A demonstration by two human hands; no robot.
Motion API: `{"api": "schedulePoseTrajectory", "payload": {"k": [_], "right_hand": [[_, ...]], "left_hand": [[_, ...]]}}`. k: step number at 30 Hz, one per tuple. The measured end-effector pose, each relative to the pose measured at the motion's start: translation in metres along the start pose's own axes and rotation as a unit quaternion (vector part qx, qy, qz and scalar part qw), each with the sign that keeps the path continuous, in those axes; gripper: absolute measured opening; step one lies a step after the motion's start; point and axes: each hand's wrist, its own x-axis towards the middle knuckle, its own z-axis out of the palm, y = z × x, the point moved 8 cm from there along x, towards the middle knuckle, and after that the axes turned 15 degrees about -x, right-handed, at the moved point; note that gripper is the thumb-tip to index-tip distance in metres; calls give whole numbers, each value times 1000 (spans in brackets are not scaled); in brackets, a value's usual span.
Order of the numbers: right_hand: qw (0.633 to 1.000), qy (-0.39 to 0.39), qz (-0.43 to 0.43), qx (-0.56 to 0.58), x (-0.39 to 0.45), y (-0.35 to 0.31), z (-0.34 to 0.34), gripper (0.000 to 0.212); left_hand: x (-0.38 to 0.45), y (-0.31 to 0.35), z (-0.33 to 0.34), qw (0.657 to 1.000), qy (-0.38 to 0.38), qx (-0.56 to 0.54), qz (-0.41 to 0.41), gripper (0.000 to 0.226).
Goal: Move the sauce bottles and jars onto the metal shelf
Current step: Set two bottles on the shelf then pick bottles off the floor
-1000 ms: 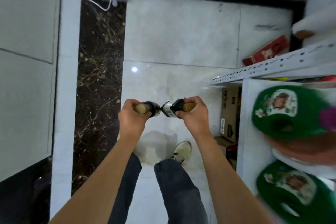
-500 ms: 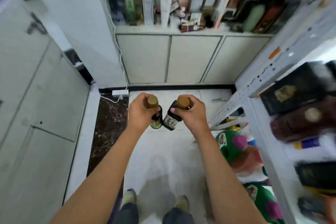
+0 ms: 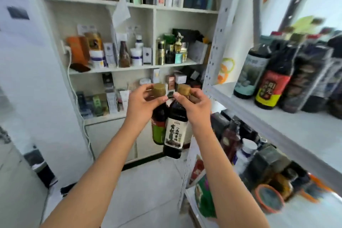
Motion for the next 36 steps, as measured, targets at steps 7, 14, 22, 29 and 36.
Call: {"api": "schedulePoseTrajectory", "payload": {"k": [7,14,22,29,36], "right_hand": [[993,89,-78,2,-14,-97,-93,24],[968,211,-124,-55,-38,-147,-191,26],[905,372,-151,-142,-64,-173,-306,13],[882,413,-128,-189,-47,-152,-371,13],[884,406,-105,-208,-23,-124,-398,16]], "left_hand": [[-10,87,91,994,-49,-80,58,37],[-28,116,180,981,-98,-157,52,45],[-65,139,301,963,-186,-169,97,35],[-72,123,378,951,-227,-192,87,34],[-67,103,414,953,-224,-179,94,36]]}}
